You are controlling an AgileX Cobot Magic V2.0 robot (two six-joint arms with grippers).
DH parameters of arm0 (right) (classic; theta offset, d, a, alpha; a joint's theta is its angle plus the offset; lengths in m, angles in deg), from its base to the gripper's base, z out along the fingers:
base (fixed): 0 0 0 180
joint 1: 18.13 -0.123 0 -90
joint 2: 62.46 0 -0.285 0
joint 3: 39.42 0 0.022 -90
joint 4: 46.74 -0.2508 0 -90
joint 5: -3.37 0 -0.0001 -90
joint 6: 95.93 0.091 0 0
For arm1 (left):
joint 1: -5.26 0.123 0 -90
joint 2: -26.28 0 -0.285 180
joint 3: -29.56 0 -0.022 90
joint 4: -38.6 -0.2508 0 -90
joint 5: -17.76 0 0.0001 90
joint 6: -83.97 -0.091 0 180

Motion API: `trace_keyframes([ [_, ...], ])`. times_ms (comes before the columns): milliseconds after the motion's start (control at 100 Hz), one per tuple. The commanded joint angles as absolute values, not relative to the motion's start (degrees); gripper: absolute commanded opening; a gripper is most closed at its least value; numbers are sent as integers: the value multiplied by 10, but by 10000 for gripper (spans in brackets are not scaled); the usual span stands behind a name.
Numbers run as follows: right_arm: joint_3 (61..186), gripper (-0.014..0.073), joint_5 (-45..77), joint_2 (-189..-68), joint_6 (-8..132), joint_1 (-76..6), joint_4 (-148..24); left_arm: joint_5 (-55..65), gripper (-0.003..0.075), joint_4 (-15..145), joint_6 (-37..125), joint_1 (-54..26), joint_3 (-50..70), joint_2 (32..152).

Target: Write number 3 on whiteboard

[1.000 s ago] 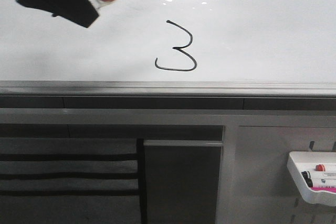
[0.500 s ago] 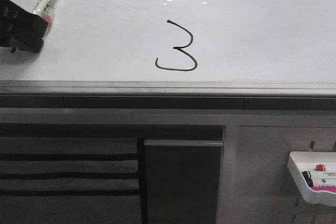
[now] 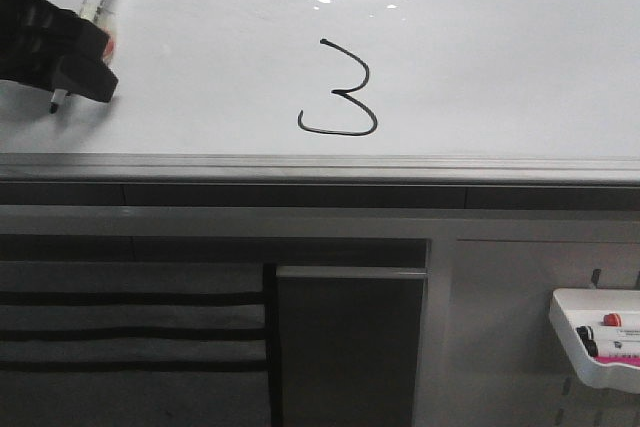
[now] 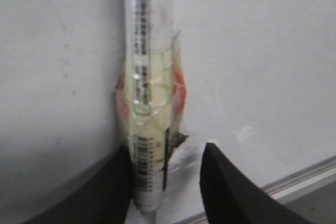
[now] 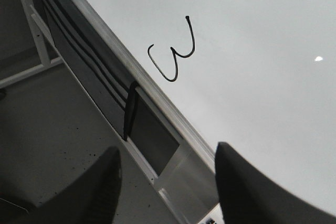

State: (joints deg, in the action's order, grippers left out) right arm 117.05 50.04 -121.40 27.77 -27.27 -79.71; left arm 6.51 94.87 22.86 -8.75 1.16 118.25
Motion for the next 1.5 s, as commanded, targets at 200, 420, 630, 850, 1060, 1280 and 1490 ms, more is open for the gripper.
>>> trace_keyframes([
  [200, 1185, 355, 520, -1205, 462, -228, -704, 35, 379, 872, 238, -83, 31, 1088],
  [420, 1185, 354, 541, -1185, 641, -172, -597, -123, 379, 659, 414, -34, 31, 975],
  [630, 1177, 297, 533, -1137, 697, -162, -589, -207, 367, 512, 585, -10, 28, 855],
  [850, 1083, 128, 437, -1052, 698, -162, -610, -115, 366, 518, 622, -8, -59, 712],
  [1060, 1004, -69, 380, -970, 698, -162, -618, 11, 259, 533, 664, -8, -169, 624],
  [1280, 969, -69, 373, -935, 698, -162, -618, 60, -20, 533, 664, -8, -210, 610],
  [1490, 965, -69, 386, -934, 698, -162, -618, 60, -20, 533, 664, -8, -210, 610],
])
